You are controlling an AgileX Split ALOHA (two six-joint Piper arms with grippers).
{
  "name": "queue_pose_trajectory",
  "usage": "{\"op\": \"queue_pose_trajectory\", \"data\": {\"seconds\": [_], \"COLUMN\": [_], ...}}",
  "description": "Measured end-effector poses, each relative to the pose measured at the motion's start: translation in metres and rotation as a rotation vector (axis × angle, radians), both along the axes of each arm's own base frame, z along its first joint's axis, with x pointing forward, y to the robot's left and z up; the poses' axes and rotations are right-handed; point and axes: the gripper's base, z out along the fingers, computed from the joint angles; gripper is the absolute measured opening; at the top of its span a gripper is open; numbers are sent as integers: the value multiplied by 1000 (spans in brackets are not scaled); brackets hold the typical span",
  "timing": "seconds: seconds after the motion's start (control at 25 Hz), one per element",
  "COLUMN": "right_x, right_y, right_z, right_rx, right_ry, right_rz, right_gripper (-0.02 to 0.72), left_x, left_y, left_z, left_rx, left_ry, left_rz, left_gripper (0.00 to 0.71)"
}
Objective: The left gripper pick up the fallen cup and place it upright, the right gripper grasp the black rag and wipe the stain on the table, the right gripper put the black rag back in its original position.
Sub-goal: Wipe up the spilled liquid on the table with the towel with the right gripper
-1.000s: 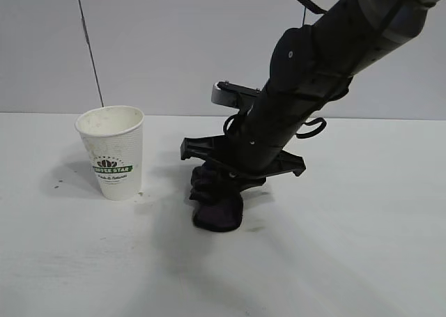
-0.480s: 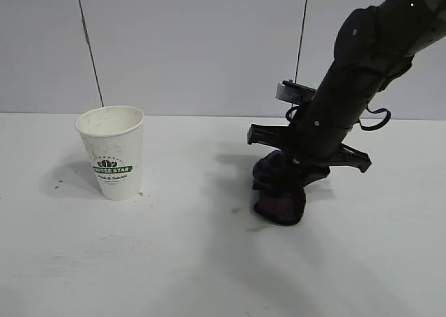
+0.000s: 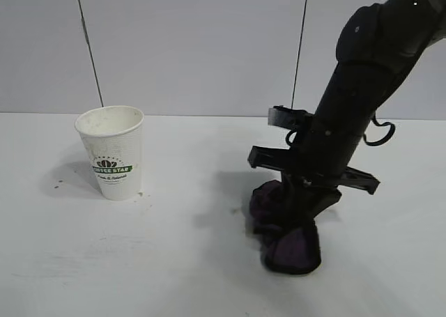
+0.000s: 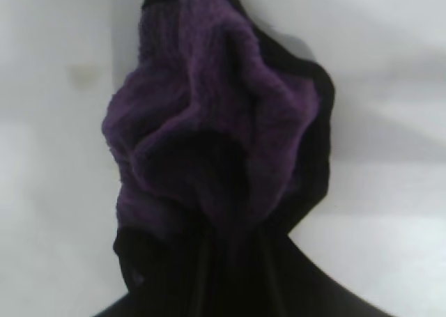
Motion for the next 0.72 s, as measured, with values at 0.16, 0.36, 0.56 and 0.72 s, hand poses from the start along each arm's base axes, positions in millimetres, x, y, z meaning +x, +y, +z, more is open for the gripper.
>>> {"op": "queue_pose_trajectory", "data": {"seconds": [0.16,0.36,0.56,0.72], "right_x": [-11,-24,-21,-11], "right_y": [42,72,74,70], "right_z": [0,-2,-2,-1], "right_rx": [32,63,64,54], "right_ry": [-96,-135,-181,-257], "right_rz": [65,98,85,47], "right_gripper": [84,84,84,84], "left_x": [0,0,0,0], "left_y": [0,0,0,0], "left_z": [0,0,0,0], "left_rx": [0,0,0,0], "left_ry": [0,0,0,0], "left_rz": [0,0,0,0], "left_gripper": [695,695,695,695]}}
